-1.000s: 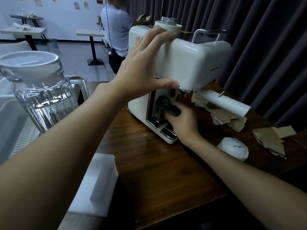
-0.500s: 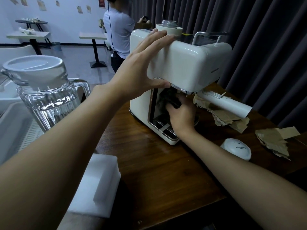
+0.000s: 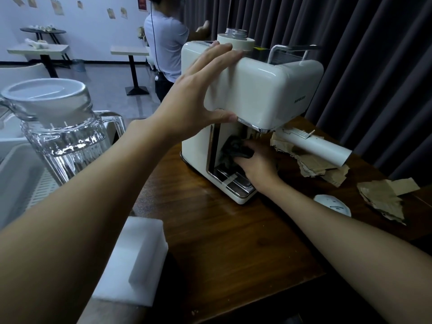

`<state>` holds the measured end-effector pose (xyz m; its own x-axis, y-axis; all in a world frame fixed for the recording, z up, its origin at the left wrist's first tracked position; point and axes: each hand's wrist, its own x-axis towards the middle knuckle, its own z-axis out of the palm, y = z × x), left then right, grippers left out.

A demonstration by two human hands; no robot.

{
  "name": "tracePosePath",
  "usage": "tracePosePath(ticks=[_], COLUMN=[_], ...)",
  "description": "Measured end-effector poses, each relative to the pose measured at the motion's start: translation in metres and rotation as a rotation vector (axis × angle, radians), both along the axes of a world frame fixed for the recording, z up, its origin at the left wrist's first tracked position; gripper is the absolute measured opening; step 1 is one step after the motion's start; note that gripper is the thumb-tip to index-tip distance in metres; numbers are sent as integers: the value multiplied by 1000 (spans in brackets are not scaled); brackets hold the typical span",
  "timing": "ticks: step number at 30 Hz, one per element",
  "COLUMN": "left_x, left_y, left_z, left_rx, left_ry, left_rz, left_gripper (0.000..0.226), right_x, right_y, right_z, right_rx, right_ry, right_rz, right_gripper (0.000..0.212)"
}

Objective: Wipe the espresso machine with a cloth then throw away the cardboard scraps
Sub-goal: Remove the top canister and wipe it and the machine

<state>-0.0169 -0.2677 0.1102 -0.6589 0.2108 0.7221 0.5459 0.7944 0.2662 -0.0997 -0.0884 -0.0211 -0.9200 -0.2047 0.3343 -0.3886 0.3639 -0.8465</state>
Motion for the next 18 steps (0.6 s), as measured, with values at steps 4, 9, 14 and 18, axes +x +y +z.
tracePosePath(ticks=[4, 9, 14, 18], left_x=[0, -1, -3, -3], left_y=[-1, -1, -1, -1], left_z=[0, 0, -2, -2], left_rx=[9, 10, 11, 10], left_ry=[-11, -6, 7, 7], left_rz=[3, -1, -6, 0], left_gripper=[94, 95, 96, 95], right_x=[-9, -11, 13, 28], right_y=[9, 10, -4, -6], right_z=[5, 10, 4, 0], right_rx=[7, 31, -57, -29], right_ry=[-58, -41, -81, -45], right_rz=[-91, -118, 51, 83], right_gripper=[31, 32, 32, 38])
